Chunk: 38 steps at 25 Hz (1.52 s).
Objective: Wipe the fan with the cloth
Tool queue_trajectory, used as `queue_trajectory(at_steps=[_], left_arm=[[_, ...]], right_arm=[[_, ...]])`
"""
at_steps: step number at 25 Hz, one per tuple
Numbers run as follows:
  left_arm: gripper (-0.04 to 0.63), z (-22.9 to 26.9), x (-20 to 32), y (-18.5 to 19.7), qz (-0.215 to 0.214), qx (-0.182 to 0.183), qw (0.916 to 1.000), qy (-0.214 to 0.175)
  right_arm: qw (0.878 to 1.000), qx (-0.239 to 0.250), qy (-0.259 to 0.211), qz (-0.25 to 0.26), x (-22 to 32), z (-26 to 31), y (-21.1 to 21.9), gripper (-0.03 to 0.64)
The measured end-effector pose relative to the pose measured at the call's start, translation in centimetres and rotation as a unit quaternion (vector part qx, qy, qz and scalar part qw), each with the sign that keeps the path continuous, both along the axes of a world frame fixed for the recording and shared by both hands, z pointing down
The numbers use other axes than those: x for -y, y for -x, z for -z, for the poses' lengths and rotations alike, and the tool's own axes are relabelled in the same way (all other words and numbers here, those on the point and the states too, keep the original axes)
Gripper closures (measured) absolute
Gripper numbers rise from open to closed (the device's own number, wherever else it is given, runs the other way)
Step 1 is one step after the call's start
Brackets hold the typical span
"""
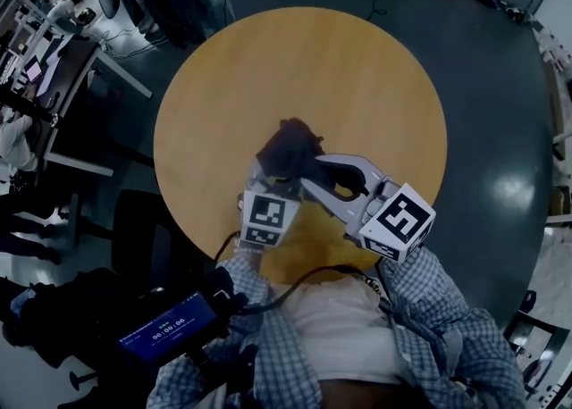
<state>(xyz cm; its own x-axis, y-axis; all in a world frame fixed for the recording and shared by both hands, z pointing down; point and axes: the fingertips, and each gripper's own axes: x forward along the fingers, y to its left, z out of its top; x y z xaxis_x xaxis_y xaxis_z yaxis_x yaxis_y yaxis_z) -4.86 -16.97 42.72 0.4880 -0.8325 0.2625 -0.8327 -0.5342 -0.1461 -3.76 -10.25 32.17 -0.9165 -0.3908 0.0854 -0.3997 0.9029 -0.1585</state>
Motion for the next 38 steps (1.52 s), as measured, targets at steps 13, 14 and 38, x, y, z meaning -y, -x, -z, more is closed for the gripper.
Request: queue_trajectory(at_steps=[13,14,38], left_arm=[[0.459,1.0,-1.2,-2.5,-0.070,0.014,0.9970,-0.030],[0.459,1.2,-1.4,-2.8,-0.076,0.012,0.9964,-0.033],[0.459,5.7,-4.5,-0.4,-0.084,-0.038,0.9925,-0.080]], right_arm=[[0.970,-0.153,-0.115,0.152,2.4,2.3,1.5,0.522],[0.967,-0.158,-0.111,0.165,2.9,1.9,1.6,0.522],[0.951,-0.244,0.023,0.189,8.1,-10.9,4.9,0.520]])
